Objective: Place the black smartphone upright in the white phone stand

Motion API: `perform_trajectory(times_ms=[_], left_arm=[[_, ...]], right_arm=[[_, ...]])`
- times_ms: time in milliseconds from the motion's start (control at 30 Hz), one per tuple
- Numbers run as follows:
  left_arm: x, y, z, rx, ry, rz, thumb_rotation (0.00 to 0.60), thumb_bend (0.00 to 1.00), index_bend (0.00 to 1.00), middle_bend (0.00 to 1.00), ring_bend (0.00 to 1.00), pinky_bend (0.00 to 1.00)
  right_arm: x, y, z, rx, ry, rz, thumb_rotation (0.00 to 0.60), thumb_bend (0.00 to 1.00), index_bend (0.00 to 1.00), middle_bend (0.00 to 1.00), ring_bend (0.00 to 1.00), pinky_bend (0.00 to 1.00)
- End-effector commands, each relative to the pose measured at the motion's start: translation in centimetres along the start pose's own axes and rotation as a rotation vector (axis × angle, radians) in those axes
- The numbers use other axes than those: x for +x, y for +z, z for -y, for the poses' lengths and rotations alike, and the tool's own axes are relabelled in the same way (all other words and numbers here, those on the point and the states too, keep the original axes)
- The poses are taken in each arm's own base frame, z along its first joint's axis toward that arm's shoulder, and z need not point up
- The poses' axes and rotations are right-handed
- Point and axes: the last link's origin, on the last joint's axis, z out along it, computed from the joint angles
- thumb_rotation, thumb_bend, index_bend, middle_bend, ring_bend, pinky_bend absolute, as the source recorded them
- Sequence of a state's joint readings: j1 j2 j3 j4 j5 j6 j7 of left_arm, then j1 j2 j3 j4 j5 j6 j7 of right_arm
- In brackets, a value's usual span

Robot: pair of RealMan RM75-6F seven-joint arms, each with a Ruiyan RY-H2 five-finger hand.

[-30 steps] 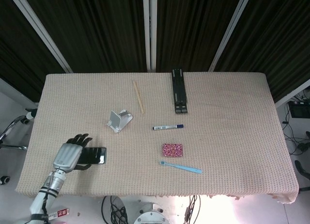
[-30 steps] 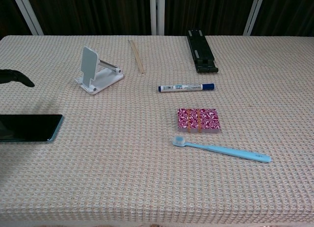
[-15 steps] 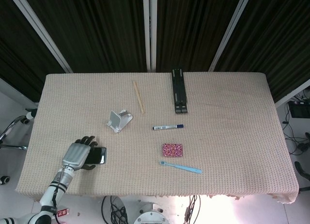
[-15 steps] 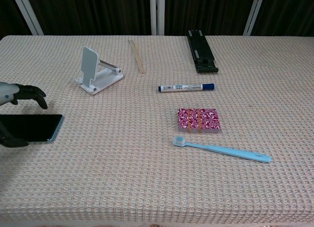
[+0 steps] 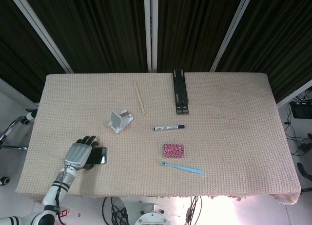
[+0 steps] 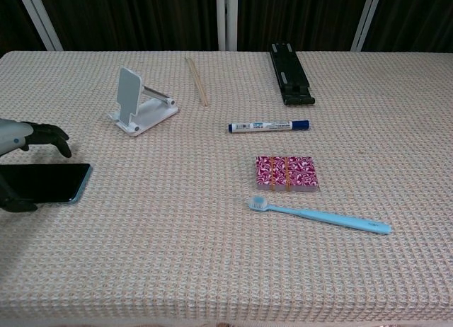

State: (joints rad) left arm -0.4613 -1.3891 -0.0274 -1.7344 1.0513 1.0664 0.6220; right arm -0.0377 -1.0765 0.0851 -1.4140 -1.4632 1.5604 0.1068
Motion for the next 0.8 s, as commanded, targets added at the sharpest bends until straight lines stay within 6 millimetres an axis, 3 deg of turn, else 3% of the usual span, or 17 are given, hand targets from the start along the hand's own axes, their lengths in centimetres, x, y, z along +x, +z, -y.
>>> perform_trajectory(times_ms=[33,267,533,800], left_arm=[[-0.1,0.1,0.1,0.003,0.007,0.011,0.596,0.16,0.25,0.08,0.09,0.23],[-0.4,0.2,0.3,0.014,-0.009,0.019,0.598,0.19,0.30,0.08,0.09,0.23],[-0.3,0.1,0.2,0.006,-0.039,-0.004,0.600,0.27,0.45,0.10,0.09,0.23],[1.1,-0.6,0.4,-0.036,-0.235,-0.084,0.600,0.31,0.49,0.24,0.09,0.23]], right_arm=[[0.0,0.0,0.0,-0.002,0.000,0.002,0.600,0.20,0.00,0.00,0.00,0.00],[-0.2,0.0,-0.1,-0.009,-0.004,0.019,0.600,0.20,0.00,0.00,0.00,0.00],[-0.2,0.0,-0.1,-0.010,-0.003,0.021,0.600,0.20,0.00,0.00,0.00,0.00],[-0.3,0.1,-0.1,-0.007,-0.004,0.027,0.600,0.20,0.00,0.00,0.00,0.00]])
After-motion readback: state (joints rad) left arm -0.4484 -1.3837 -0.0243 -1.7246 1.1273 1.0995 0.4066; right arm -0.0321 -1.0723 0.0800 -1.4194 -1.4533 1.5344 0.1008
